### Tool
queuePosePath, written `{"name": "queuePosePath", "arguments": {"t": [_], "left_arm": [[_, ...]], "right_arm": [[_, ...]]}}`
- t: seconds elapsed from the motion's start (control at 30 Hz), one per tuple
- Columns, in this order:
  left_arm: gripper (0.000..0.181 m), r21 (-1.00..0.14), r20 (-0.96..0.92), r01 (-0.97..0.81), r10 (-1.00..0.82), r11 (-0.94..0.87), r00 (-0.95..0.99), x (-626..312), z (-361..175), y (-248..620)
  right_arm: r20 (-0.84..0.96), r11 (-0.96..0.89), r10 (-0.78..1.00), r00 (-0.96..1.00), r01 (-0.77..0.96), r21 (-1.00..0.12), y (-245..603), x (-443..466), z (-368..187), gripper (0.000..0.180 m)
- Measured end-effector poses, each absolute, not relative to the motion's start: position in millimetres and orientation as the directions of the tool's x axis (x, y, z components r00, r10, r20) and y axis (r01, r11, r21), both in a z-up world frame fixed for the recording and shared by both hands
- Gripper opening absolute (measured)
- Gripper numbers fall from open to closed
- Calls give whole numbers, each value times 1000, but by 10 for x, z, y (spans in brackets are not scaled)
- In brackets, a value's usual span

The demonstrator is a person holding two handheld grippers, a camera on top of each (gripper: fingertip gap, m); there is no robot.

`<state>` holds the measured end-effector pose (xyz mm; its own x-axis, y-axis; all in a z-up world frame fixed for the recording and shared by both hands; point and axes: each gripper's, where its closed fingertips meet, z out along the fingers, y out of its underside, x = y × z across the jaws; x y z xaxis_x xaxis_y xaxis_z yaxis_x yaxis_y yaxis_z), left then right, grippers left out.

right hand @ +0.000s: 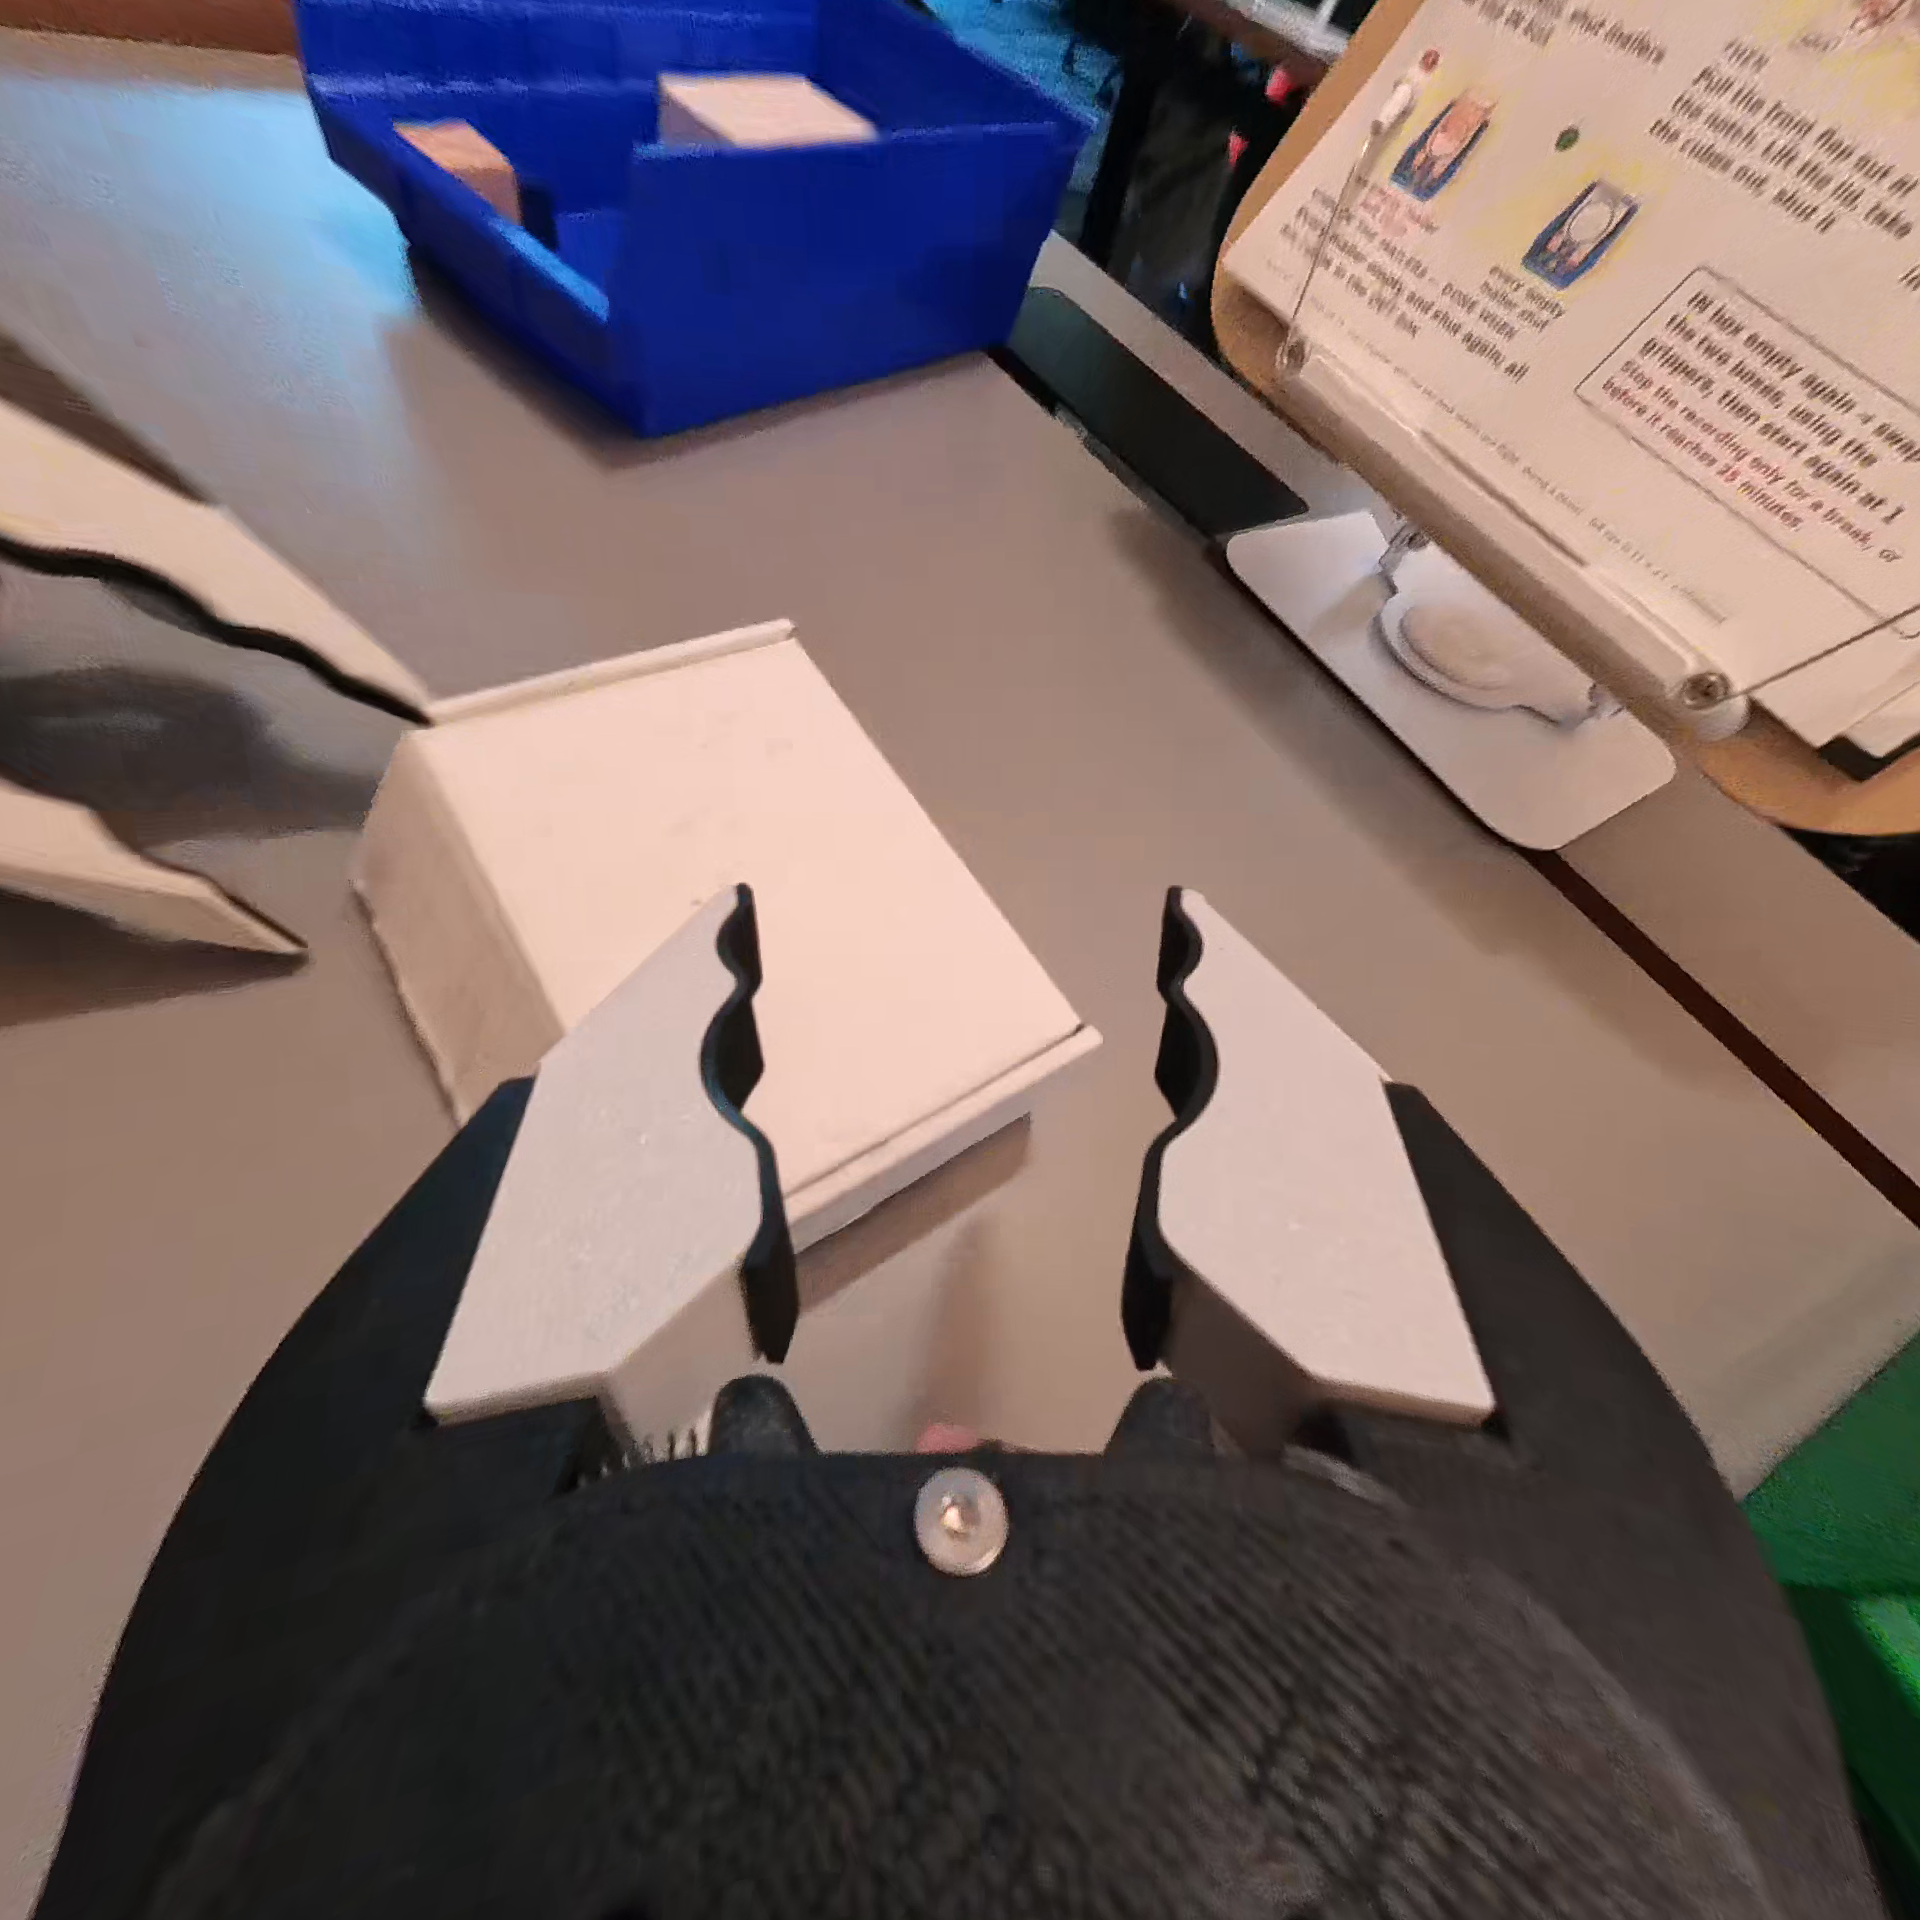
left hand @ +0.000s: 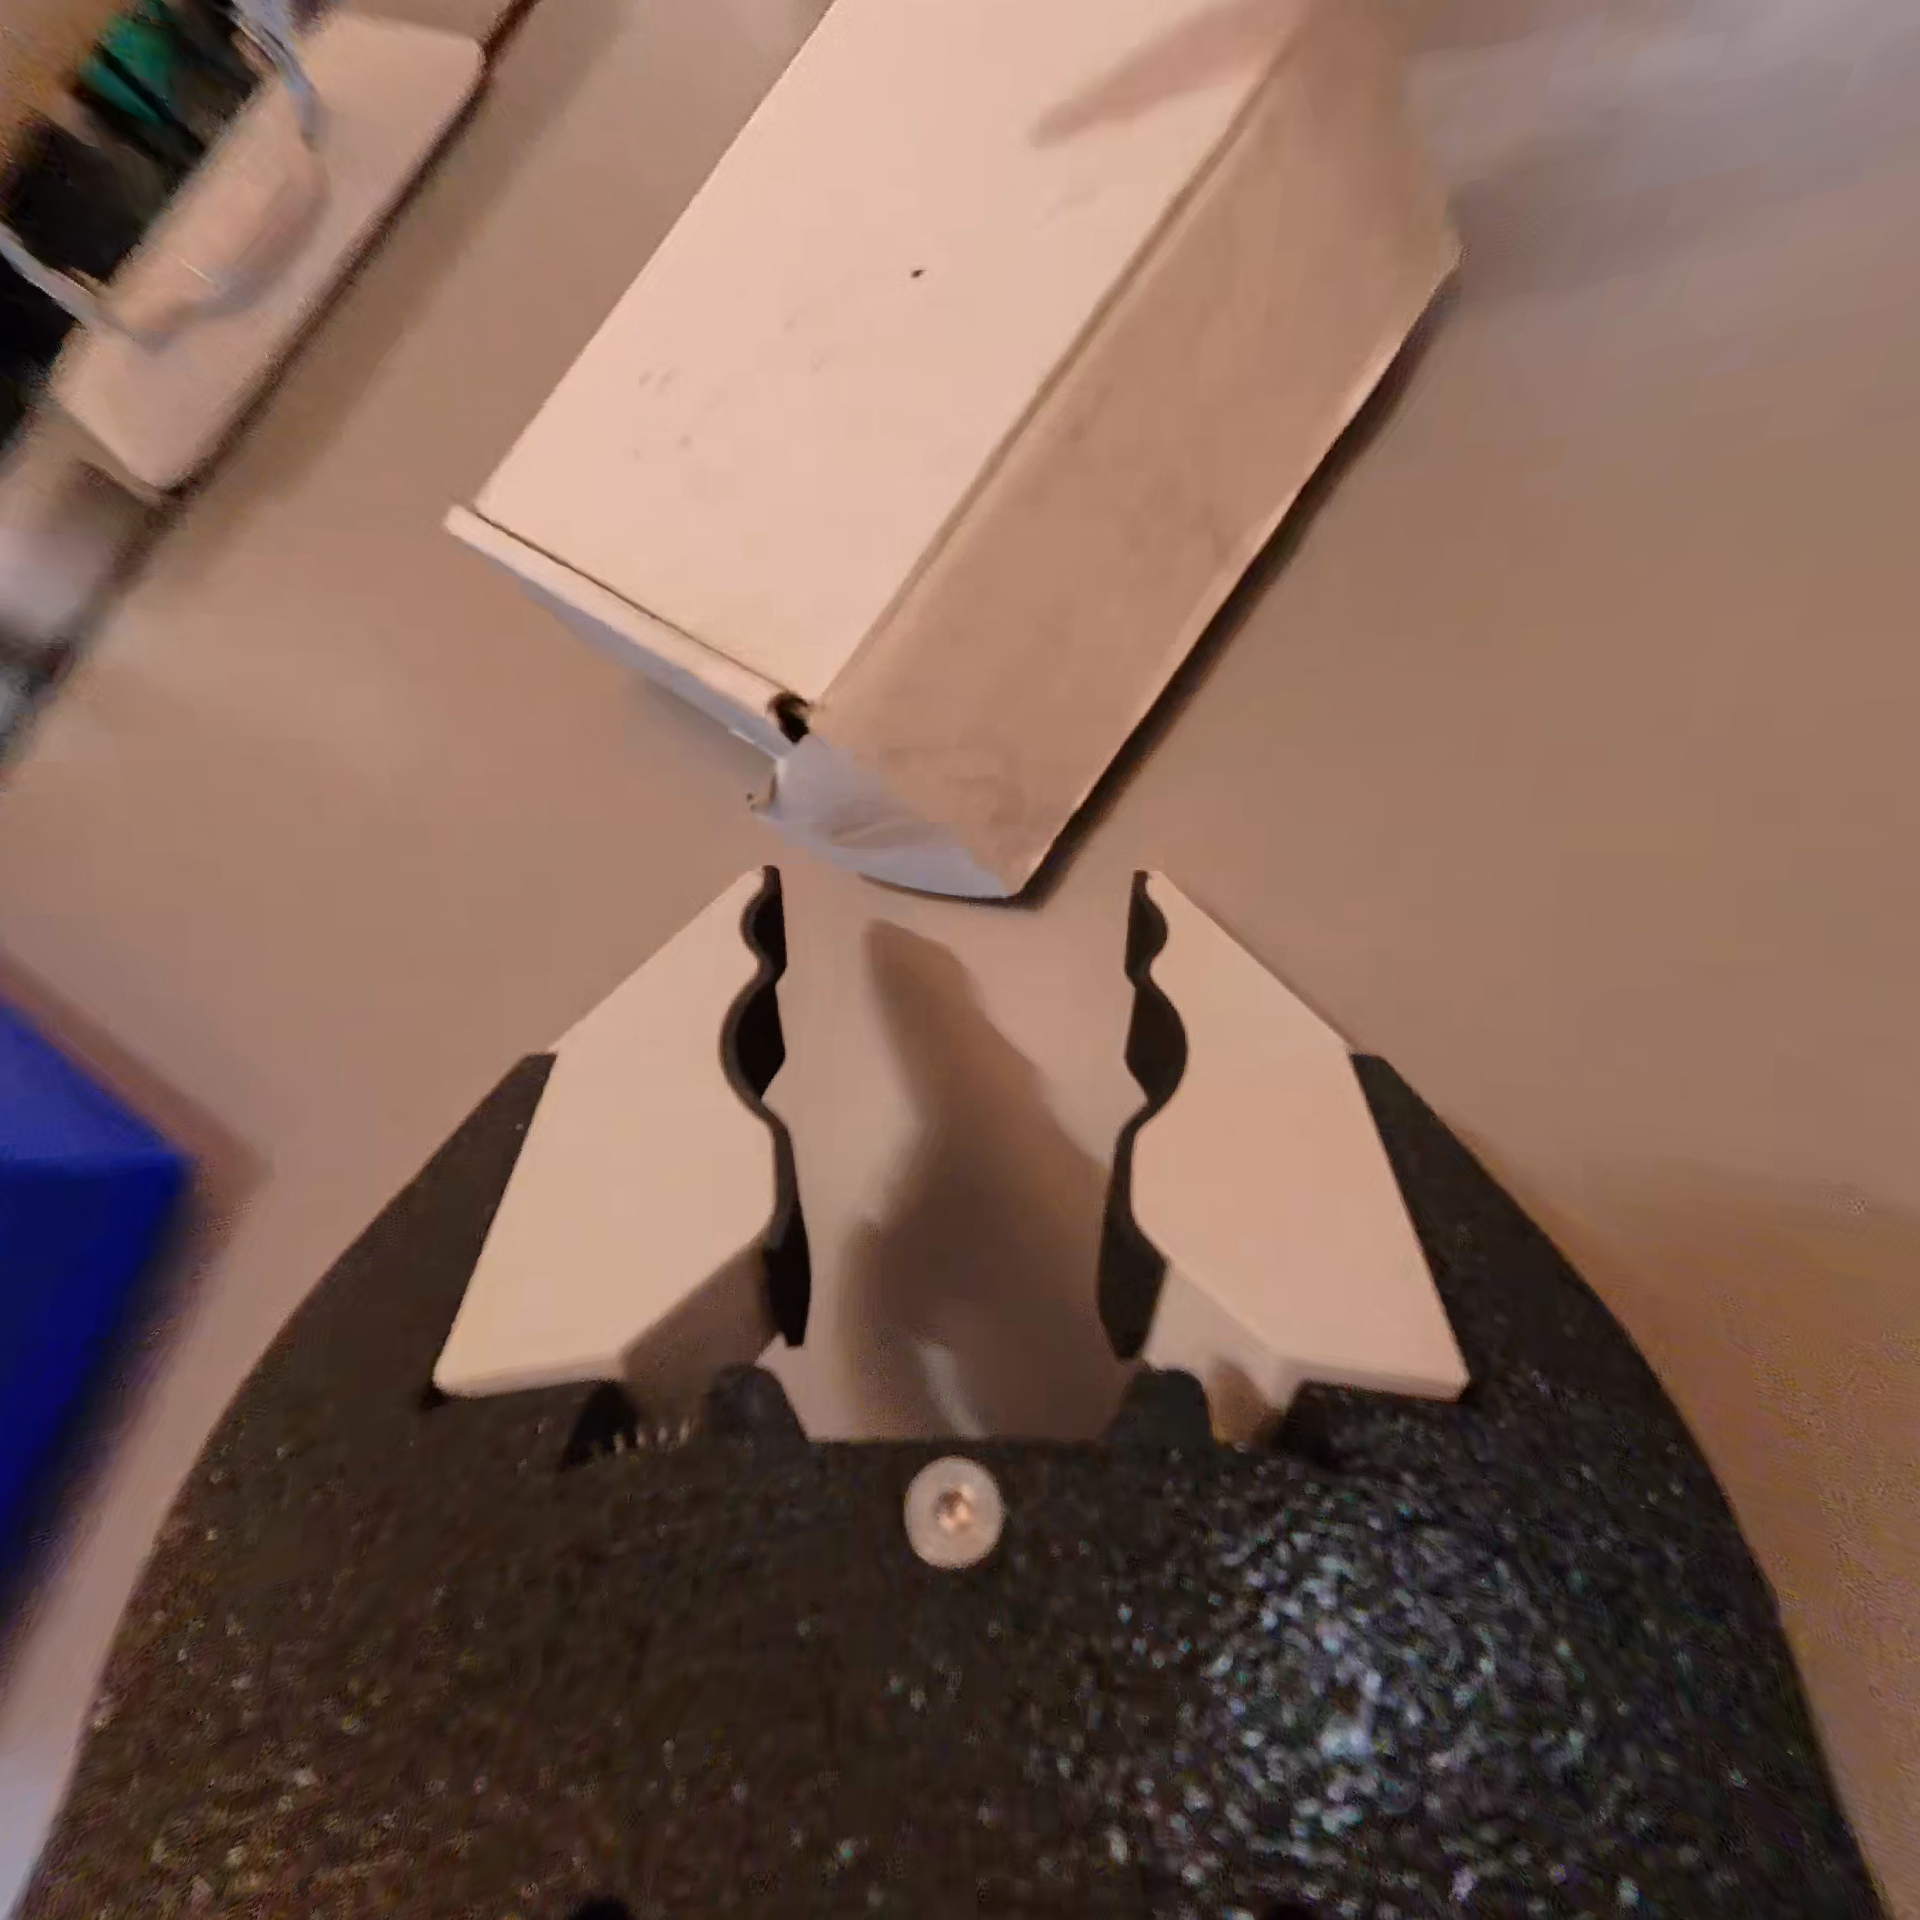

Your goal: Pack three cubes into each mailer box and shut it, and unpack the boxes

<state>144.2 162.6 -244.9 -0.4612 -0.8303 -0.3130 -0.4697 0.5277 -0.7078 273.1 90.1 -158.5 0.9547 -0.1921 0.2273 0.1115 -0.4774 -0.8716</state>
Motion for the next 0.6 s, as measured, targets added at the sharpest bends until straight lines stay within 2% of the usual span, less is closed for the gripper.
{"name": "queuePosePath", "arguments": {"t": [0.13, 0.23, 0.3, 0.37, 0.43, 0.5, 0.6], "left_arm": [[56, -554, -685, -356, -655, 753, -319, 1446, -2346, 1772], [42, -461, -814, -269, -524, 845, -250, 1457, -2322, 1692], [32, -386, -869, -245, -440, 889, -226, 1481, -2337, 1665], [31, -341, -892, -235, -392, 910, -225, 1504, -2351, 1662], [35, -403, -858, -251, -459, 880, -232, 1508, -2335, 1686], [37, -465, -808, -279, -532, 840, -254, 1511, -2343, 1719], [37, -440, -811, -293, -516, 849, -276, 1531, -2364, 1752]], "right_arm": [[292, -612, -192, 937, 118, -782, 1094, 2932, -1747, 61], [249, -648, -152, 957, 93, -756, 1195, 2909, -1834, 44], [263, -707, -100, 960, 117, -697, 1175, 2877, -1964, 31], [273, -697, -84, 958, 139, -703, 1201, 2856, -1967, 22], [284, -690, -101, 953, 138, -710, 1182, 2881, -1961, 23], [271, -695, -109, 956, 121, -709, 1129, 2911, -1999, 13], [223, -684, -108, 969, 90, -724, 1126, 2909, -2022, 4]]}}
